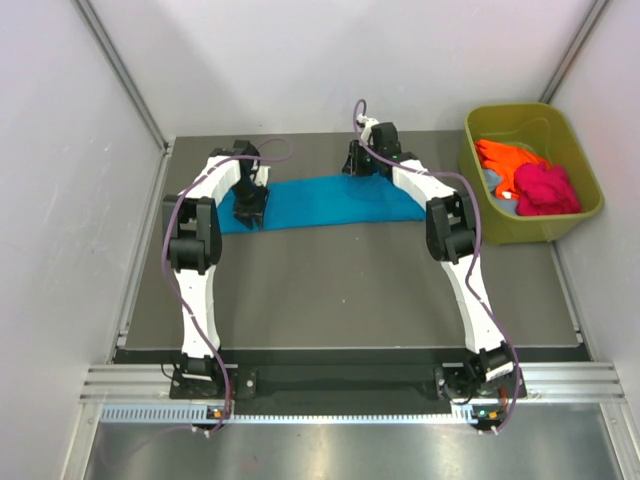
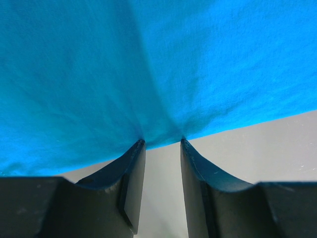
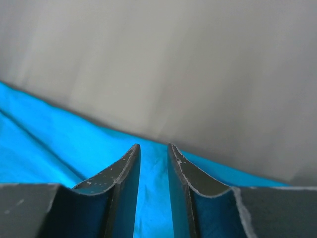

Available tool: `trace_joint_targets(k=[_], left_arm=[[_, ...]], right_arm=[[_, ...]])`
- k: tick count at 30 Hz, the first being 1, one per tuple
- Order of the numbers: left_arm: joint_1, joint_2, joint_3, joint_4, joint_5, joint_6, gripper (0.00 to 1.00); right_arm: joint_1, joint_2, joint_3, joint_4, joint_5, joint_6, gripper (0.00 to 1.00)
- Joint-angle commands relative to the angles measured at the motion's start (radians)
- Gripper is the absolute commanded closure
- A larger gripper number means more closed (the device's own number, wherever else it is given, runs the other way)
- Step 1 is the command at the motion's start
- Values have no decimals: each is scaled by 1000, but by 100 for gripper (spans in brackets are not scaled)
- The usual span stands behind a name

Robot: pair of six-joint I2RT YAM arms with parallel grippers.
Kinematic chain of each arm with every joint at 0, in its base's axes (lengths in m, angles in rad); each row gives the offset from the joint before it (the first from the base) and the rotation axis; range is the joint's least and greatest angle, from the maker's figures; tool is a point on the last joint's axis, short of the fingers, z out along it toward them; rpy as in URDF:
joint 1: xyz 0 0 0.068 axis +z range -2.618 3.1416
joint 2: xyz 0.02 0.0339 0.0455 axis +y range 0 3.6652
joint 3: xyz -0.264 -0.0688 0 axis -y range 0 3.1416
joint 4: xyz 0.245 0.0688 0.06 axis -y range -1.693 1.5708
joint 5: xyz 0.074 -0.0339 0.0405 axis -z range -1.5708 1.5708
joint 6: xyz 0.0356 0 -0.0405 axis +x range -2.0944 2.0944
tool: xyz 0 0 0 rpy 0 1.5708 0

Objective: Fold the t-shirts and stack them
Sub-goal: Fold the tshirt

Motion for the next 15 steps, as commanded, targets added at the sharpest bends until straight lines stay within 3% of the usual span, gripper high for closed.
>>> trace_joint_targets(k=[1,9,12,13,15], left_arm=[[-2,-30,23,2,5,-13,60],[-2,-30,21,3,8,-16,60],[-2,-25,27,3,8,-18,60],[-2,-24,30,3,8,-18,60],[-2,-19,32,3,9,-19,60]], right_arm=[[16,-24,-9,-9,37,22,71],[16,-24,-28,-25,51,31,73],[19,-24,-34,-25,51,31,83],[19,-21,-35,-26,49,31,92],[24,-20,-34,-26,45,31,97]])
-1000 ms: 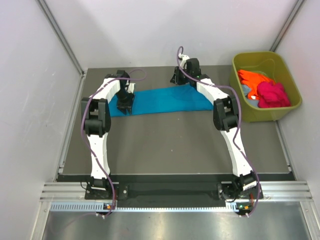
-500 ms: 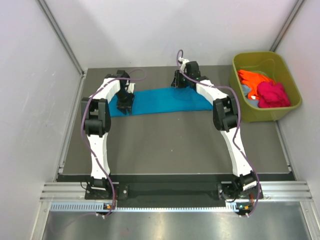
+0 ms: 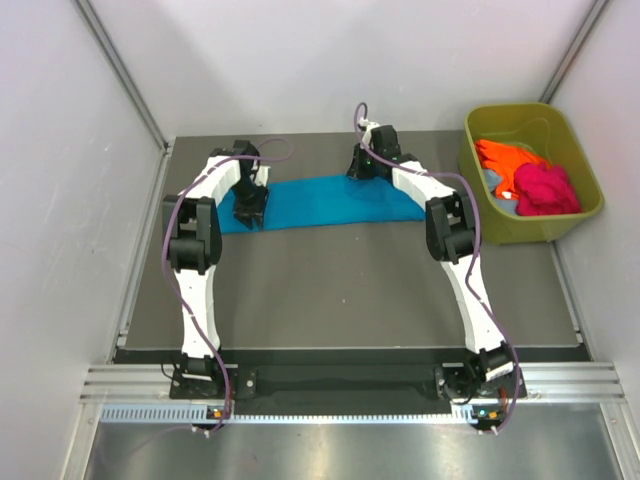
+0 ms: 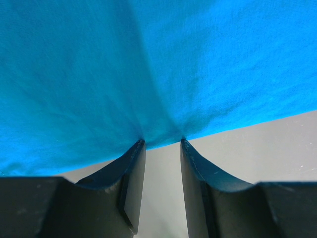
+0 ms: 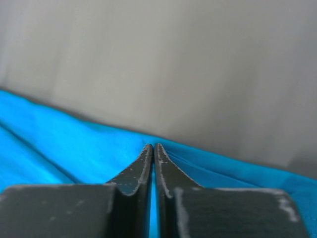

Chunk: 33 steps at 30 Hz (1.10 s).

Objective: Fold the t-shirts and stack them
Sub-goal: Fold the tshirt

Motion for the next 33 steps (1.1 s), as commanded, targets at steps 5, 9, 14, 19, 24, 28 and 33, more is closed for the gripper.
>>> trace_joint_targets(k=[5,9,14,19,24,28,33], left_arm=[[-2,-19,29,3,7,-14,60],[-2,-19,26,5,12,-16,60],[-2,-10,40,3,15,-17,60],[-2,-17,32,3,9,-16,60],[-2,-27,21,3,7,-14,60],[-2,-28,37,2,-5,-14,60],[19,-60,69,14,-56,-19,58]], right_arm=[[33,-31,17,7,-11,-4,100],[47,-44,57,39,-49,-15,100],[59,-9,123,30,-80,-11,100],[54,18,115,34,-66,-23,92],[39,15,112,40,-67,-32,35],[19,-40,91,28,-28,-40,29],[-47,-176,13,-7,-9,-54,28]])
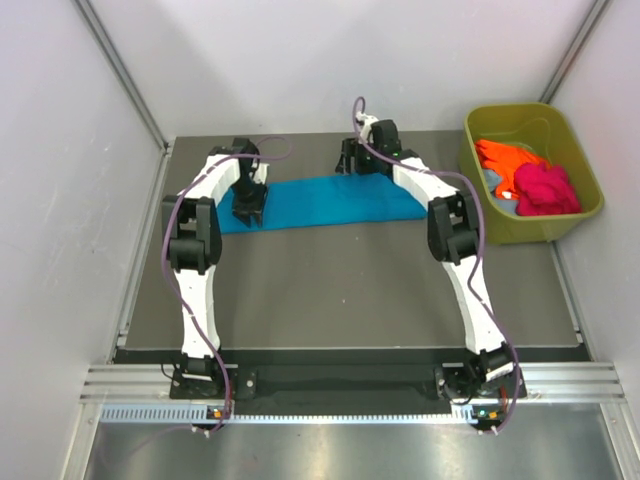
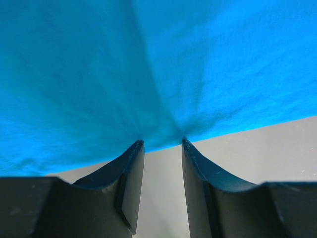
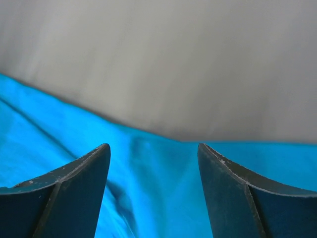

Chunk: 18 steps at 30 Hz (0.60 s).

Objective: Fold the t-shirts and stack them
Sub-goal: Fold the tshirt

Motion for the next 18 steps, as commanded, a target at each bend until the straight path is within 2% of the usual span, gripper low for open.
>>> trace_joint_targets(k=[1,6,10,18], left_arm=[[34,-60,67,12,-32,-10,58],[98,-47,156,6,-39,4,58],[164,-31,197,20,-76,12,42],[270,56,246,8,-9,-5,36]], right_arm=[[-72,-210,-64,-9,21,-15,29],[-163,-334,-202,-42,-5,-29,28],[-194,-417,-337,-74,-20,-51,28],[-203,-491,-561,-118,-109,-17,30]])
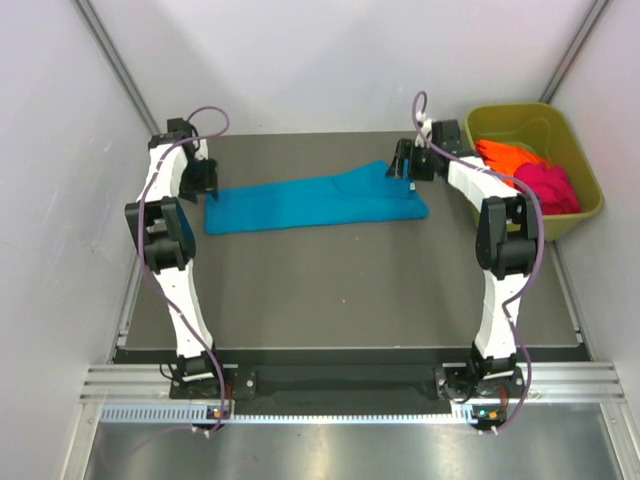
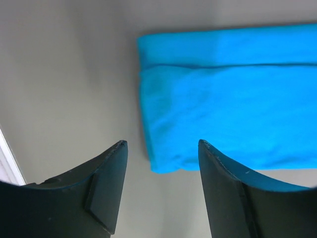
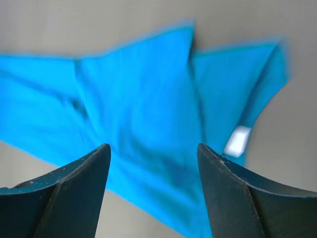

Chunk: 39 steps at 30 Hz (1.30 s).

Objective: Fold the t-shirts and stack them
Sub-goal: Fold the tshirt

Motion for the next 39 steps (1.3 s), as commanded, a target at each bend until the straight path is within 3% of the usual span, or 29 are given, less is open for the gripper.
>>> trace_joint_targets(k=[1,6,9,12,13,15,23,29,39], left_arm=[[20,38,24,-3,44,-11,36],[37,79,-2,-11,98,-23,35],[42,105,-11,-17,124,-28,42],[40,127,-22,-20,138,-28,69],[40,128,-27,-18,137,-29,86],[40,125,-48,-21,140,-29,100],[39,-40,-241,-44,172,-32,100],[12,-134,-404,-86,242,-9,100],[-135,-278,-566,-109,276,-15,100]], right_arm=[[19,-40,-75,-42,-72,13,29],[19,-25,-114,-49,-79,28,30],[27,10,-102,-46,-72,37,30],[37,50,-79,-39,-61,36,30],[42,63,-71,-39,-58,36,30],[48,90,-48,-39,-46,43,30],[53,153,0,-36,20,86,30],[63,247,142,-32,5,115,31],[68,403,378,-9,-15,157,31]])
